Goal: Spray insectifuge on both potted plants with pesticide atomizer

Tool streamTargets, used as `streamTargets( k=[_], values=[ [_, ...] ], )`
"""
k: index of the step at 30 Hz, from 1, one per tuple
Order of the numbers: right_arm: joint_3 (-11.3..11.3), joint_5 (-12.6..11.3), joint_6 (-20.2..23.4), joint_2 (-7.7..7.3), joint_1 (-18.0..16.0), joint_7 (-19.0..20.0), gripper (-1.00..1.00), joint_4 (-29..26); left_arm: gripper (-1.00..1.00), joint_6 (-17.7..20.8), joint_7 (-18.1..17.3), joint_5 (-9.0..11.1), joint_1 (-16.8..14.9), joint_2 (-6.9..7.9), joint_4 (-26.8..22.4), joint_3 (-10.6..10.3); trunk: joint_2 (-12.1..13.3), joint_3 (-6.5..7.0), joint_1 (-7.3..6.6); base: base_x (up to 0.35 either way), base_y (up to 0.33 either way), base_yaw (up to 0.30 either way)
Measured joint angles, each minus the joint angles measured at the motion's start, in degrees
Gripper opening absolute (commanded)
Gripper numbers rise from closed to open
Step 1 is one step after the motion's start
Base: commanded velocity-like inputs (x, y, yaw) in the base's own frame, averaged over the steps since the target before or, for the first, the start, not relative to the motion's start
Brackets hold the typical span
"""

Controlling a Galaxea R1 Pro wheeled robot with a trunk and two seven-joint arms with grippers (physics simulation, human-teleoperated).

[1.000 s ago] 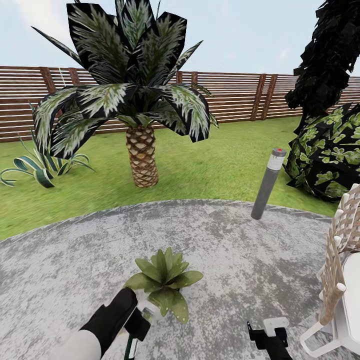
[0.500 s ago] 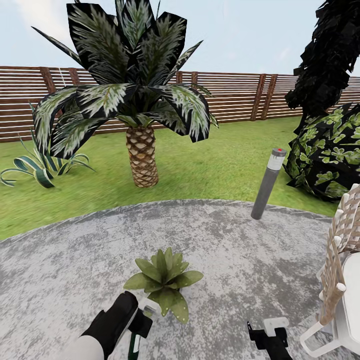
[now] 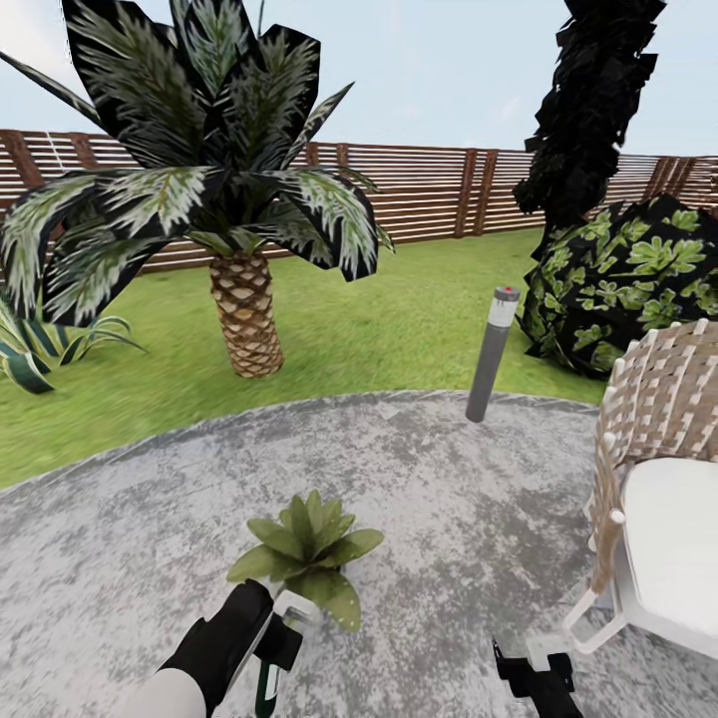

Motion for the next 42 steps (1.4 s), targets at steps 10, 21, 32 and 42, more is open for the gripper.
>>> streamTargets(
  k=[10,21,32,42],
  values=[
    [0.00,0.00,0.00,0.00,-0.01,0.00,1.00,0.00,-1.00,0.00,0.00,-0.13,0.00,-0.14,0.33,-0.08,0.00,0.00,-0.02,-0.082,0.264,-0.264],
    [0.00,0.00,-0.02,0.01,-0.04,-0.01,1.00,0.03,-1.00,-0.02,-0.01,-0.18,0.01,0.21,-0.32,0.01,0.00,0.00,-0.03,0.078,0.073,-0.063],
    [0.00,0.00,-0.03,0.01,-0.04,-0.01,1.00,0.03,-1.00,-1.78,4.45,-0.33,0.01,0.57,-1.02,8.57,0.00,0.00,-0.02,0.004,0.003,0.000],
    [0.00,0.00,-0.02,0.00,-0.03,-0.01,1.00,0.01,-1.00,-2.72,4.99,-0.52,0.17,0.54,-0.32,8.42,0.00,0.00,-0.01,-0.025,0.023,-0.103]
  ],
)
